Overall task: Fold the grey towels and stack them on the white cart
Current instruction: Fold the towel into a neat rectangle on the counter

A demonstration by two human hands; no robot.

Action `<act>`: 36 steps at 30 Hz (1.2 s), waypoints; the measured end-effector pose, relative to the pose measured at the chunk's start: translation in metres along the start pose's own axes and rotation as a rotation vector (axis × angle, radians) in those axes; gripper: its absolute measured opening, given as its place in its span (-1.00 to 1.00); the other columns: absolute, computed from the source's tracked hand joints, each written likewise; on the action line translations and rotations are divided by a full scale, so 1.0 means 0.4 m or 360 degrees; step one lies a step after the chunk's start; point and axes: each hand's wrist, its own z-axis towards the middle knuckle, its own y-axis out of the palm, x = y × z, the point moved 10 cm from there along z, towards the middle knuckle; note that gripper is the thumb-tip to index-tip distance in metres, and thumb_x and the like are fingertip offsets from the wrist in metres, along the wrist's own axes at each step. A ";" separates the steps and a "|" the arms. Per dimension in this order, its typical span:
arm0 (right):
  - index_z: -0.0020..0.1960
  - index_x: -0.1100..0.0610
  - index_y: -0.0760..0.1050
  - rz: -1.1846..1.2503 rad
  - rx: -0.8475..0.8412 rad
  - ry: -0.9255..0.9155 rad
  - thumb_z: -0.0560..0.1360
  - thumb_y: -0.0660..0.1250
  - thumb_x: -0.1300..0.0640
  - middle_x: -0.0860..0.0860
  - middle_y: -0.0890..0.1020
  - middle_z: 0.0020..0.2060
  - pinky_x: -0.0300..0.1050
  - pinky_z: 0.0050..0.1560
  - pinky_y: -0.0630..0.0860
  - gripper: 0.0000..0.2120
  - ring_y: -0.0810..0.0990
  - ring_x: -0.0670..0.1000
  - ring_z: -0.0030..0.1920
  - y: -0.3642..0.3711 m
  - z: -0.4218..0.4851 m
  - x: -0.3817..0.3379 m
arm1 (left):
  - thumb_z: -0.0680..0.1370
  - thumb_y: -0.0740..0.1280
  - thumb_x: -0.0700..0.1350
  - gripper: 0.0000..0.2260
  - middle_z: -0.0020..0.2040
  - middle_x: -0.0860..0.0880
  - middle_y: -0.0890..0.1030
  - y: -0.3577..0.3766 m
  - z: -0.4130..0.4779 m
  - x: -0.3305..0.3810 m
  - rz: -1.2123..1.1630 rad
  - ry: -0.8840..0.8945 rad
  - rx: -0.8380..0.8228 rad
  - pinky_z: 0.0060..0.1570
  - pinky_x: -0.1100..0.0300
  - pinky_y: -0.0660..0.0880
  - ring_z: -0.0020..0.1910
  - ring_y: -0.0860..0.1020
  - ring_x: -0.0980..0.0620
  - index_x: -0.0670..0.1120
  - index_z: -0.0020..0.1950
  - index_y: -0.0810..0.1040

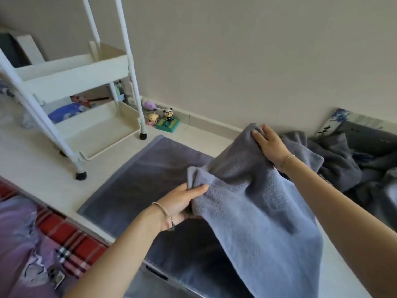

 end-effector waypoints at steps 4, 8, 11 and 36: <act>-0.19 0.03 0.36 0.0282 -0.0043 -0.0001 0.60 0.20 0.06 -0.05 0.49 -0.28 -0.26 -0.14 0.44 -0.81 0.46 -0.13 -0.23 0.060 0.026 -0.132 | 0.43 0.35 -0.13 -0.64 0.03 -0.14 0.63 -0.057 -0.040 0.110 -0.0075 0.0103 -0.0031 -0.15 0.12 0.59 0.00 0.61 -0.06 -0.19 0.21 0.51; -0.08 0.09 0.40 0.0472 -0.0046 0.0003 0.60 0.21 0.04 0.03 0.51 -0.18 -0.16 -0.05 0.45 -0.86 0.48 -0.07 -0.16 0.165 0.077 -0.216 | 0.46 0.33 -0.17 -0.80 -0.02 -0.13 0.66 -0.178 -0.071 0.187 -0.0134 0.0138 -0.0046 -0.17 0.15 0.59 -0.09 0.64 -0.02 -0.15 0.07 0.58; -0.02 0.11 0.41 0.0495 -0.0059 0.0047 0.59 0.22 0.05 0.05 0.51 -0.16 -0.15 -0.02 0.46 -0.87 0.48 -0.06 -0.14 0.270 0.127 -0.241 | 0.43 0.35 -0.16 -0.75 0.03 -0.14 0.65 -0.291 -0.074 0.217 -0.0121 0.0141 0.0004 -0.11 0.13 0.58 -0.04 0.63 -0.05 -0.14 0.09 0.59; 0.06 0.16 0.36 -0.1003 0.0306 -0.0011 0.61 0.11 0.07 0.13 0.57 -0.24 -0.06 -0.24 0.37 -0.84 0.51 0.20 -0.25 0.710 0.274 0.011 | 0.53 0.32 -0.04 -0.66 -0.49 0.00 0.31 -0.900 0.033 0.069 0.1593 0.0152 0.0940 -0.42 0.26 0.20 -0.46 0.29 0.07 -0.06 -0.37 0.27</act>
